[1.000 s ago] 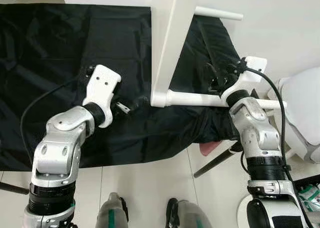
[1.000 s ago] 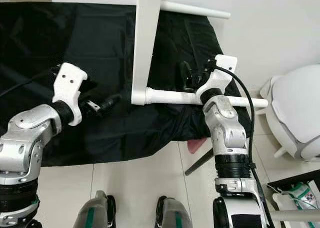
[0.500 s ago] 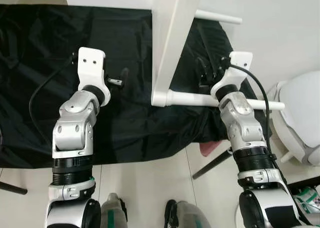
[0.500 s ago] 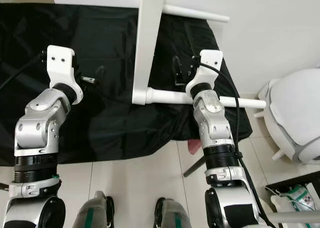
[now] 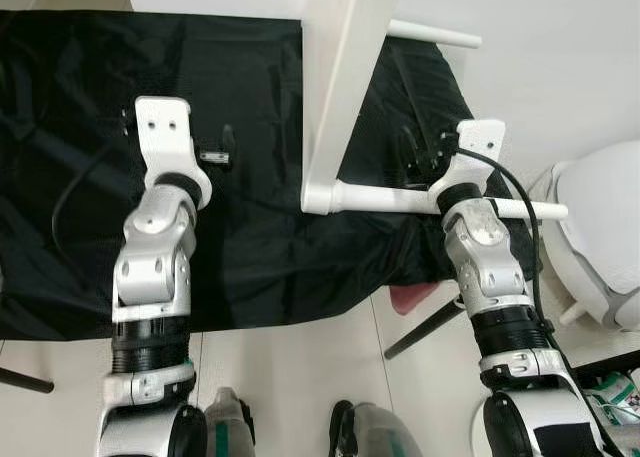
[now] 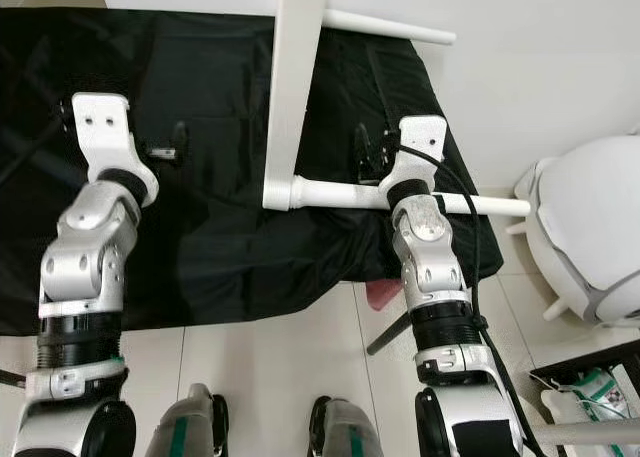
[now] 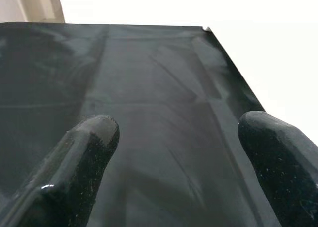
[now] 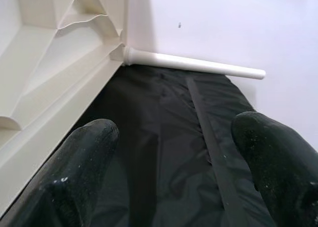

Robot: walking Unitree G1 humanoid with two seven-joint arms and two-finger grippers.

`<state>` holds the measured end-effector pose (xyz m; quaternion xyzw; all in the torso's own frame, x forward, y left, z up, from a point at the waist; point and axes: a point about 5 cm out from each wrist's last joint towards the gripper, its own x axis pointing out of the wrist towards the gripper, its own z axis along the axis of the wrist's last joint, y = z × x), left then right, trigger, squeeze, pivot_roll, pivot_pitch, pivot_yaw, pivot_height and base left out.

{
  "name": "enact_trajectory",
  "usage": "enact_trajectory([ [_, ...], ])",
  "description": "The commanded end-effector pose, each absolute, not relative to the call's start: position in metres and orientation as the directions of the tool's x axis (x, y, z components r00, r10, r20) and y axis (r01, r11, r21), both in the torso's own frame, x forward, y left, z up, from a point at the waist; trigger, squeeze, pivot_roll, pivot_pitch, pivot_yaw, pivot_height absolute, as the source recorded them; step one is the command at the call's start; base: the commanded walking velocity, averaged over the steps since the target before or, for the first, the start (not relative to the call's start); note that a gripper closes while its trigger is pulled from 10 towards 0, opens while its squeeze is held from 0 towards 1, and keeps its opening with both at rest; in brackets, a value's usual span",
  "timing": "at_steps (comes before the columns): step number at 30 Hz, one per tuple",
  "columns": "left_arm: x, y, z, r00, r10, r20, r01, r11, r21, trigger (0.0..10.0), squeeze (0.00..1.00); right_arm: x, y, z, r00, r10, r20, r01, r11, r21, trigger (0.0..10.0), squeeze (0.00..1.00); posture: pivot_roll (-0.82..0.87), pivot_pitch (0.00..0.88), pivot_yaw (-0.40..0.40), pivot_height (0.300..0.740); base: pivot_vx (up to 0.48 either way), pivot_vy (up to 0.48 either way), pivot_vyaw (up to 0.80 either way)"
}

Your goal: Building children table

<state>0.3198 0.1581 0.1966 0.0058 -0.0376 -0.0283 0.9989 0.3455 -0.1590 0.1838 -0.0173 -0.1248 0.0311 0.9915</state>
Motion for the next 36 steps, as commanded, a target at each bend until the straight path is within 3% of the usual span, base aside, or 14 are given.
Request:
enact_trajectory([
  [1,0.317,0.154,0.202,0.989,-0.094,0.112,0.092,0.995,0.025,10.0,0.0,0.346,-0.16,0.181,0.968,0.053,0.245,-0.044,0.998,-0.044,10.0,0.0,0.04,0.035,-0.036,0.74,0.0,0.0,0.0],
  [10,0.308,0.139,0.199,0.975,-0.183,0.129,0.176,0.982,0.066,10.0,0.0,0.347,-0.157,0.18,0.966,0.053,0.252,-0.037,0.997,-0.067,10.0,0.0,0.05,0.025,-0.05,0.74,0.0,0.0,0.0],
  [20,0.33,0.159,0.207,0.987,-0.025,0.157,0.018,0.999,0.045,10.0,0.0,0.361,-0.156,0.202,0.95,0.023,0.312,0.005,0.996,-0.087,10.0,0.0,0.04,0.0,-0.06,0.74,0.0,0.0,0.0],
  [36,0.332,0.171,0.211,0.982,0.045,0.183,-0.052,0.998,0.036,10.0,0.0,0.361,-0.148,0.21,0.933,0.084,0.35,-0.04,0.99,-0.133,10.0,0.0,0.05,0.0,-0.07,0.74,0.0,0.0,0.0],
])
